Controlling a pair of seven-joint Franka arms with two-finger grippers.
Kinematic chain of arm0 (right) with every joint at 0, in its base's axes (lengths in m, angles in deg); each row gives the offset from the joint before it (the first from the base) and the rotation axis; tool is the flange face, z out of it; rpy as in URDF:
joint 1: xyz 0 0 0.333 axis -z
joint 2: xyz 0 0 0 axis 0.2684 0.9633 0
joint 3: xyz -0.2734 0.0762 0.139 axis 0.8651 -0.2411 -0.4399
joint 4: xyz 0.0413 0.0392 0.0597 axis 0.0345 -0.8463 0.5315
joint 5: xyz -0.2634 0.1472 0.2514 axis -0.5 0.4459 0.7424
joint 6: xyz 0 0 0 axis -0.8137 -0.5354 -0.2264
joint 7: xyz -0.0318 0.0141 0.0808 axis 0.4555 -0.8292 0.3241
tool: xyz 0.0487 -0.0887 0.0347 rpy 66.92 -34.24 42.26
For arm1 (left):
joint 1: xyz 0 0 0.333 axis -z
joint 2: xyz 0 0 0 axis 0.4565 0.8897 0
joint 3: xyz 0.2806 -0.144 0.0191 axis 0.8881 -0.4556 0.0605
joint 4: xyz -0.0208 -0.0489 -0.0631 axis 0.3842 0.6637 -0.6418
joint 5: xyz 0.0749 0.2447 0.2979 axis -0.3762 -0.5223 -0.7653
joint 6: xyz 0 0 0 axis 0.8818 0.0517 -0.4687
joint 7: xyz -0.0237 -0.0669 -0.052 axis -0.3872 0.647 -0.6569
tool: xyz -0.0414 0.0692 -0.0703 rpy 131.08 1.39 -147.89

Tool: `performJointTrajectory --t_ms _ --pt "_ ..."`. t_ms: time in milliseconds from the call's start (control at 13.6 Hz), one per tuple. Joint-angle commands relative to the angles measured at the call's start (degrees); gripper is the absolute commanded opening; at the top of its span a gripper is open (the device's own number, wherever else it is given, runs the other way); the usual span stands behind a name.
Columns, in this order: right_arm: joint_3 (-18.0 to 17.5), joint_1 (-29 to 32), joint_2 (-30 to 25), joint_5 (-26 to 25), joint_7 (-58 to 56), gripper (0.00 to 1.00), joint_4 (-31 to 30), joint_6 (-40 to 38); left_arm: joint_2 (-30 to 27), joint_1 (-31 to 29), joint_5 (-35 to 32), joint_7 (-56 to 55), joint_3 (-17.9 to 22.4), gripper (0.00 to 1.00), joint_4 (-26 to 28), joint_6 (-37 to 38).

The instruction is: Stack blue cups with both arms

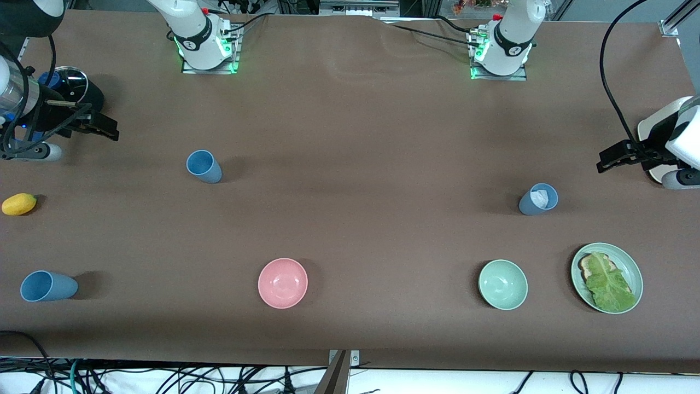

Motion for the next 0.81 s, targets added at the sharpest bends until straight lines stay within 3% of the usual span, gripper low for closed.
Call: performJointTrajectory --t_ms 0,736 --pt "0.02 -0.13 0.54 -0.55 0.16 1.00 1.74 -1.37 -0.49 -0.31 0.81 0.90 -0.15 1.00 0.32 0.27" --pt "0.20 0.22 0.80 -0.55 0.16 1.00 1.38 -1.63 0.04 -0.31 0.81 0.90 -0.15 1.00 0.23 0.27"
